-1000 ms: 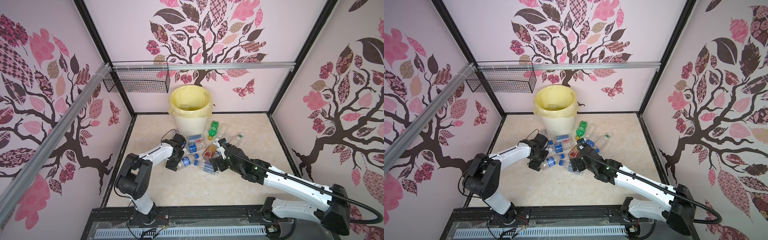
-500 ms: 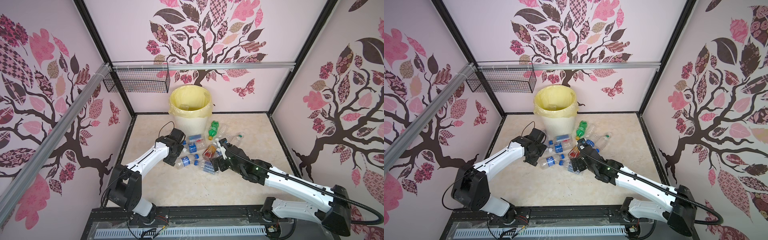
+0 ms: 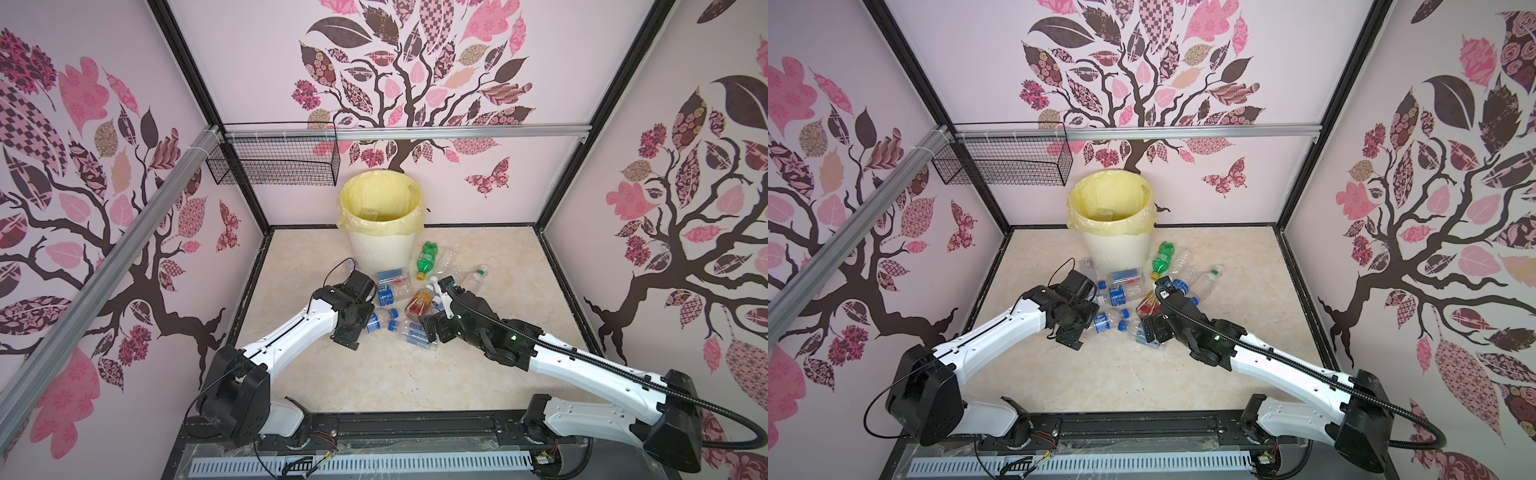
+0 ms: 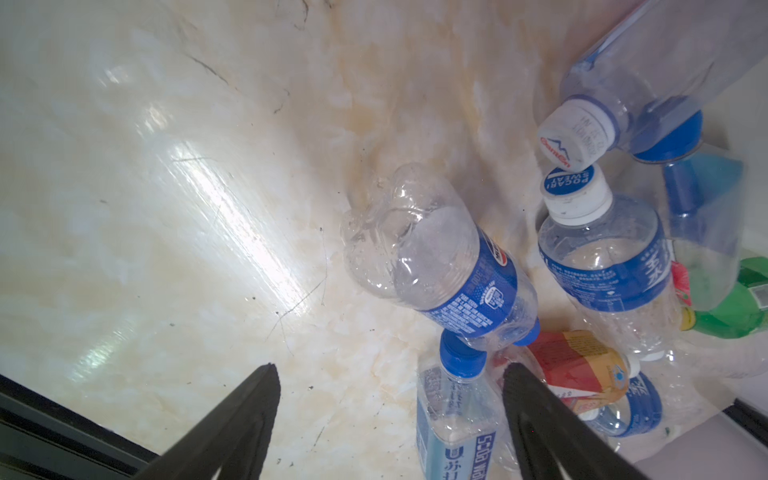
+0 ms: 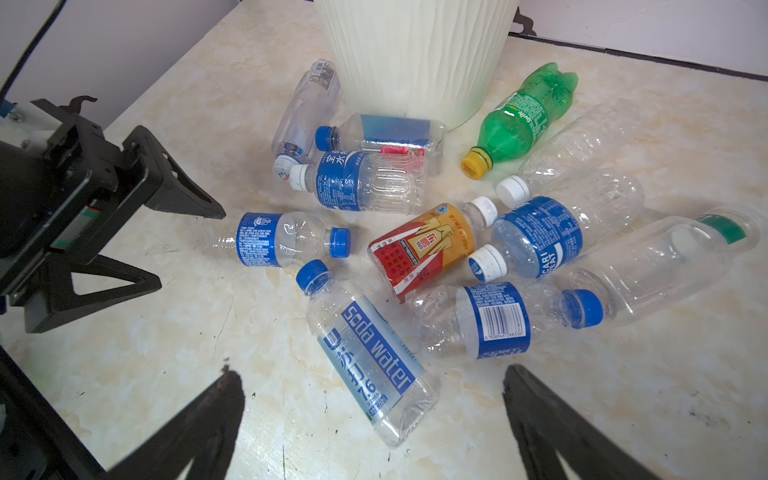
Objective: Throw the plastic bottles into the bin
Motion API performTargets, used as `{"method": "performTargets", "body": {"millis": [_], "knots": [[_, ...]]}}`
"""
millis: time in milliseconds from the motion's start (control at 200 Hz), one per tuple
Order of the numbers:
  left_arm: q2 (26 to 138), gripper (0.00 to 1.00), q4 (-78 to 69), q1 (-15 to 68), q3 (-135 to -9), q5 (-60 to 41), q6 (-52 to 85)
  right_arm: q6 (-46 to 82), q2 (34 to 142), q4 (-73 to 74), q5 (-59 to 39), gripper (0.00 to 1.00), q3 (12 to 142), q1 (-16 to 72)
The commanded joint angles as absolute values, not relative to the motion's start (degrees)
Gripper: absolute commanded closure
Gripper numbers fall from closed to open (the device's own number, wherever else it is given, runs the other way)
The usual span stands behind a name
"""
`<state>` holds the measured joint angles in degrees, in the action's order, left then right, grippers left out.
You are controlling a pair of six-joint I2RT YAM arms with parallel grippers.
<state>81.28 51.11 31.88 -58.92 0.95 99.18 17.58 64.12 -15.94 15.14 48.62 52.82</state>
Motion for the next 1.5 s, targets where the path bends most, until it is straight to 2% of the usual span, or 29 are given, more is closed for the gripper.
{"method": "performTargets", "body": {"millis": [0, 255, 650, 1035, 1495], "knots": [[82.4, 0.12, 48.0, 32.0, -57.5, 0.4, 105.1, 18.3, 61.7, -15.6, 15.4, 0.00, 47.5, 53.1], [88.0, 0.12, 44.8, 32.0, -58.8, 0.7, 108.3, 18.2, 59.8, -16.5, 16.2, 0.00, 46.4, 53.1], [90.3, 0.14, 40.4, 28.8, -55.6, 2.2, 109.3, 17.7, 58.7, -16.4, 16.8, 0.00, 45.5, 53.1], [91.7, 0.21, 39.4, 25.9, -54.4, 2.1, 108.3, 17.3, 59.7, -15.4, 16.8, 0.00, 45.5, 53.1], [94.1, 0.19, 39.8, 26.5, -56.7, 1.5, 108.4, 17.1, 60.8, -14.0, 16.3, 0.00, 45.2, 53.2]]}}
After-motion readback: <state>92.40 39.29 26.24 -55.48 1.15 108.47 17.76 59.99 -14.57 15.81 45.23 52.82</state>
